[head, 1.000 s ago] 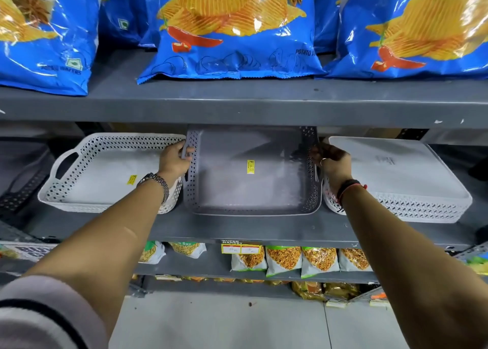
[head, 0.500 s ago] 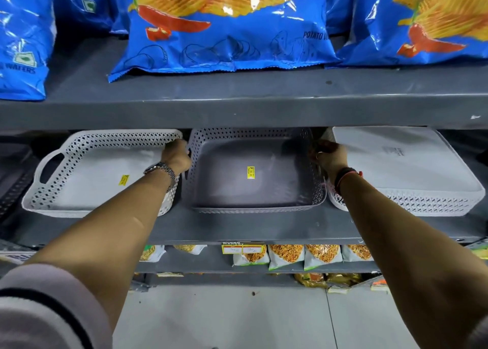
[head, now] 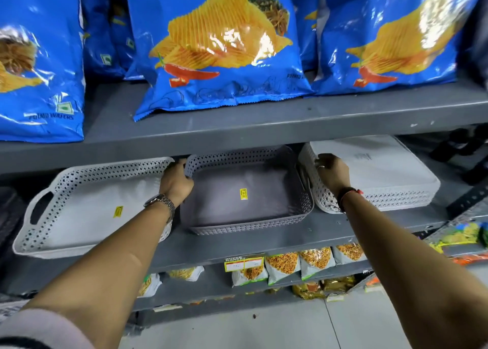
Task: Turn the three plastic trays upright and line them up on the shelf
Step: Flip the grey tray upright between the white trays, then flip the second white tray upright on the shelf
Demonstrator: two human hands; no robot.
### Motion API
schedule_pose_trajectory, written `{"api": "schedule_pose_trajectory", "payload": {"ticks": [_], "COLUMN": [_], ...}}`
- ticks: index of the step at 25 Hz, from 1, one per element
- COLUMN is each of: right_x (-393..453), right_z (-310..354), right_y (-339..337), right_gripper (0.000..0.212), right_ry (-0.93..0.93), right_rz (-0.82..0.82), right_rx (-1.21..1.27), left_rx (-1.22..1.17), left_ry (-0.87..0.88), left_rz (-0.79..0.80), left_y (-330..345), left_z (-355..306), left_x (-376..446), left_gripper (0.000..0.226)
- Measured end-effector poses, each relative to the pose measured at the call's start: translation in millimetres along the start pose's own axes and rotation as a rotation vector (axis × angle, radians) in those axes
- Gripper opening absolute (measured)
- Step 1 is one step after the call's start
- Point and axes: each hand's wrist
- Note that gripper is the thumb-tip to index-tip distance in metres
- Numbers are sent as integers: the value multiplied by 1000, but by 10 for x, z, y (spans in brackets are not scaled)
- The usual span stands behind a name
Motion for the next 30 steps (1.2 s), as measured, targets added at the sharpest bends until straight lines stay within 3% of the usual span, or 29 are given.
{"api": "schedule_pose_trajectory", "payload": {"ticks": [4, 9, 14, 19, 24, 30], "right_x": [-337, -430, -174, 233, 538, 936], "right_z": [-156, -532, -907, -1372, -1765, -2008], "right_y": [-376, -1056, -1633, -1898, -2042, -2011], "right_gripper": [35, 35, 32, 30, 41, 54], "right_ry": [63, 100, 145, 184, 209, 502], "right_rz": [-115, -222, -300, -223, -93, 18], "right_rx": [155, 161, 193, 199, 166, 334], "left_rx": [-155, -388, -390, -478, -735, -717], "left_ry": [89, 186, 207, 117, -109, -264], "left_rz": [33, 240, 268, 387, 370, 360], "left_y": [114, 499, 878, 1253, 1635, 2008], "left_z": [-187, -842, -1559, -2244, -2812, -2873], "left_x": [-39, -205, -404, -535, -690, -680], "left_gripper": [48, 44, 44, 46, 26, 74]}}
Point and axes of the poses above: each hand's wrist, its own x-axis towards the middle knuckle, its own y-axis out of the palm, z = x × y, and after that the axes turned 2 degrees about x, right-handed
